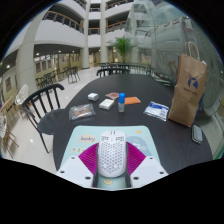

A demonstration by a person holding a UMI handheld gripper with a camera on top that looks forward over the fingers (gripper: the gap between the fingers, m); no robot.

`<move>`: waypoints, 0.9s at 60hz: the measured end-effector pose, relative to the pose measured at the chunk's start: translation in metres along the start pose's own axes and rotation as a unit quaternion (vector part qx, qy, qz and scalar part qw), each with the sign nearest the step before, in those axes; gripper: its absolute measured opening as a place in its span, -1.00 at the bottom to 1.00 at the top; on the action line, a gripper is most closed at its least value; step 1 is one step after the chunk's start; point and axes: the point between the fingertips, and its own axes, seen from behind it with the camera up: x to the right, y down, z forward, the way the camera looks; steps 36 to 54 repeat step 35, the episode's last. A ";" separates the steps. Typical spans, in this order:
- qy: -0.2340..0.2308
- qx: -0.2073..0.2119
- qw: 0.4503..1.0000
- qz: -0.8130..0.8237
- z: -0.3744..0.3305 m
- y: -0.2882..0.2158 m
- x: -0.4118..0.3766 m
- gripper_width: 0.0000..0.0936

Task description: Arrange mouse

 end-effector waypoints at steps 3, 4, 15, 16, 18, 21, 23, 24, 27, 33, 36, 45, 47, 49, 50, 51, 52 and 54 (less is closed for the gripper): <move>0.002 -0.013 1.000 -0.004 0.007 0.013 -0.006 -0.13; 0.002 -0.022 1.000 -0.007 0.010 0.018 -0.007 -0.12; -0.021 -0.045 0.999 -0.010 0.010 0.030 -0.012 0.32; -0.029 -0.046 0.998 -0.010 0.006 0.030 -0.014 0.42; -0.048 -0.048 0.998 -0.009 -0.003 0.030 -0.019 0.69; -0.075 -0.040 0.996 -0.011 -0.024 0.029 -0.021 0.77; -0.085 -0.035 0.996 -0.014 -0.040 0.030 -0.018 0.81; -0.089 -0.033 0.995 -0.017 -0.049 0.031 -0.015 0.83; -0.095 -0.029 0.995 -0.025 -0.075 0.036 -0.005 0.83; -0.086 -0.009 0.996 -0.032 -0.127 0.050 0.031 0.83; -0.079 -0.006 0.996 -0.032 -0.144 0.058 0.046 0.83; -0.079 -0.006 0.996 -0.032 -0.144 0.058 0.046 0.83; -0.079 -0.006 0.996 -0.032 -0.144 0.058 0.046 0.83; -0.079 -0.006 0.996 -0.032 -0.144 0.058 0.046 0.83; -0.079 -0.006 0.996 -0.032 -0.144 0.058 0.046 0.83; -0.079 -0.006 0.996 -0.032 -0.144 0.058 0.046 0.83; -0.079 -0.006 0.996 -0.032 -0.144 0.058 0.046 0.83; -0.079 -0.006 0.996 -0.032 -0.144 0.058 0.046 0.83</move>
